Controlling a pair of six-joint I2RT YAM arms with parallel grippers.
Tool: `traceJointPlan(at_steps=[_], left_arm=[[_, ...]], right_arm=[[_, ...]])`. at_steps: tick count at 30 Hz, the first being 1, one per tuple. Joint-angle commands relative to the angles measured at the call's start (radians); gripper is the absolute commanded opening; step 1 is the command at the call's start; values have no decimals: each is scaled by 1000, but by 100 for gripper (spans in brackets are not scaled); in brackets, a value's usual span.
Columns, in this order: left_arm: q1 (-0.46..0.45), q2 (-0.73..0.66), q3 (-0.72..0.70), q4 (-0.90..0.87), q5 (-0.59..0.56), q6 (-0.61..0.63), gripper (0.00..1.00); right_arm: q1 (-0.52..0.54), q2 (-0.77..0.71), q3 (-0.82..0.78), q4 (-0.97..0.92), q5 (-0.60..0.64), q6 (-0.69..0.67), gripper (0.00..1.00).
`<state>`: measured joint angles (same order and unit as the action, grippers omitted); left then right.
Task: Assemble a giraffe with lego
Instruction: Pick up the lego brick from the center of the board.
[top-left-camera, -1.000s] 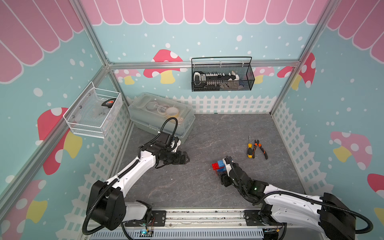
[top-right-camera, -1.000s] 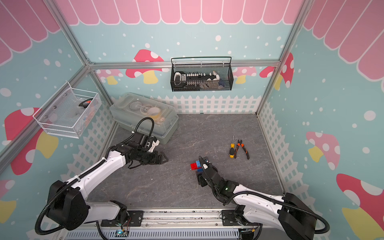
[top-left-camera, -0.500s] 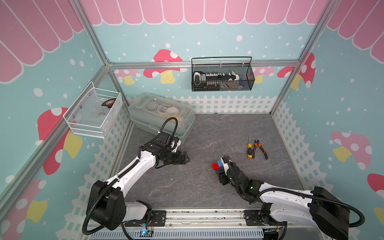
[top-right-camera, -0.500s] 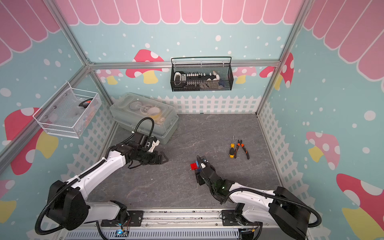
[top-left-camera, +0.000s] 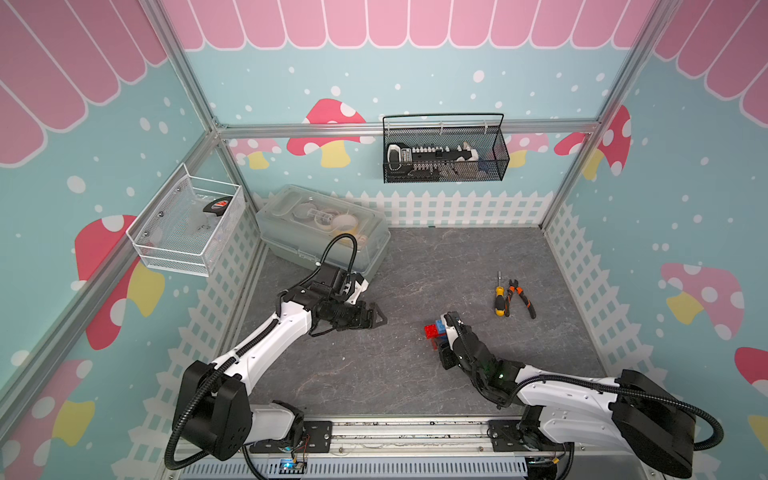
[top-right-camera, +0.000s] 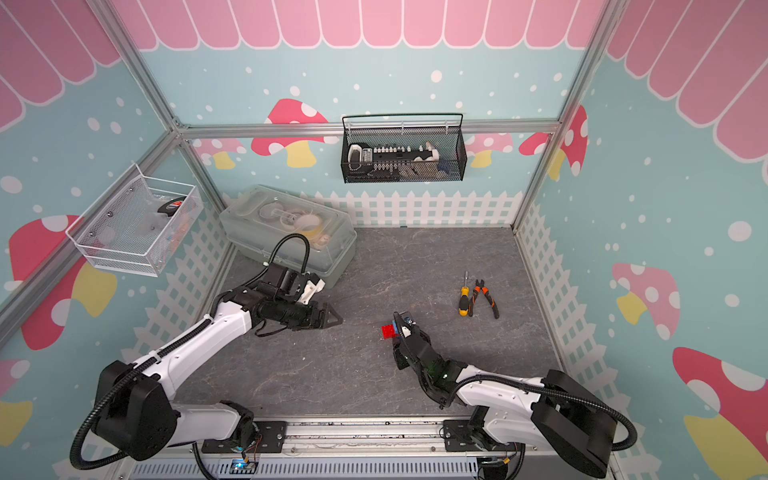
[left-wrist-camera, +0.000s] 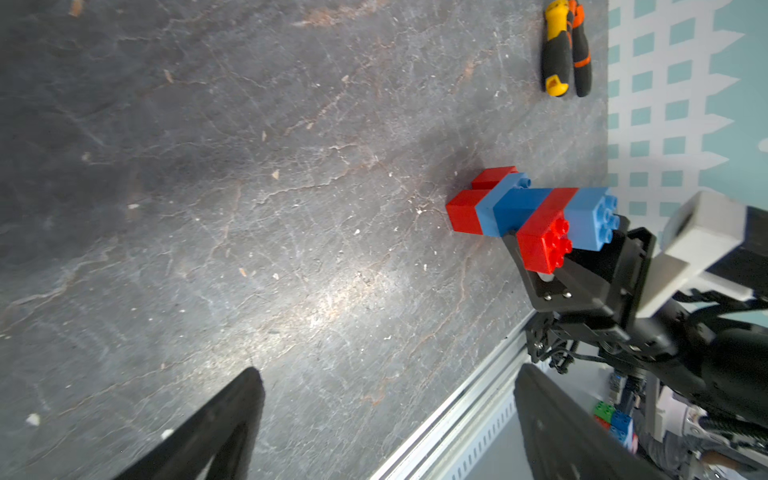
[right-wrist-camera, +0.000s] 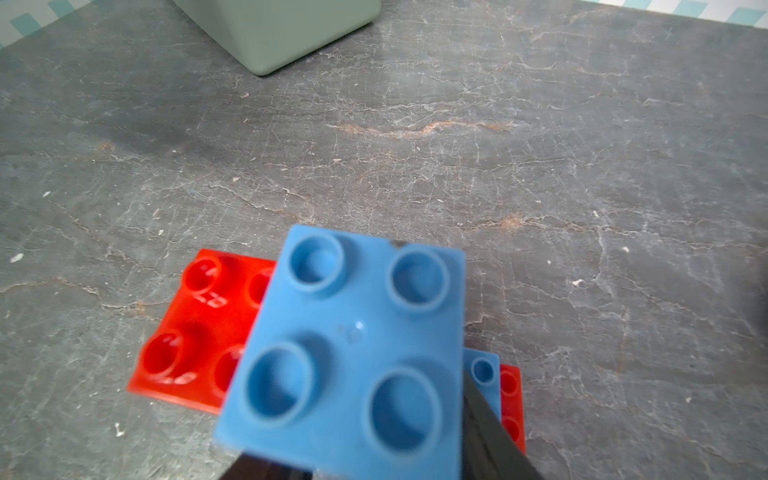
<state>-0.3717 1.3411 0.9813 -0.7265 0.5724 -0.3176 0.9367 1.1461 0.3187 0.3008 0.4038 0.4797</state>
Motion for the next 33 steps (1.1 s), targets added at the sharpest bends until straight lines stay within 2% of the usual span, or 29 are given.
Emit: traceJointPlan(at_steps=[1,7,12,20,26,33], left_arm=[[-5,2,-13,30,75,3,94],[-4,-3,-16,36,78,-1,94],[-5,-2,-16,37,71,-3,94],[-5,-3,-18,37,65,-4,94],[-5,-5,-16,38,85,-6,94],[-4,-11,-20,39,88,-10,94]], right_arm=[[3,6,-13,24,19,-15,41],[4,-15,-16,8,14,-15,39],[3,-42,2,-37,9,-22,32],[3,-23,49,-104,2,-17,27],[1,-29,171,-312,43,37,24],[-5,51,353,-550,-1,108,24]])
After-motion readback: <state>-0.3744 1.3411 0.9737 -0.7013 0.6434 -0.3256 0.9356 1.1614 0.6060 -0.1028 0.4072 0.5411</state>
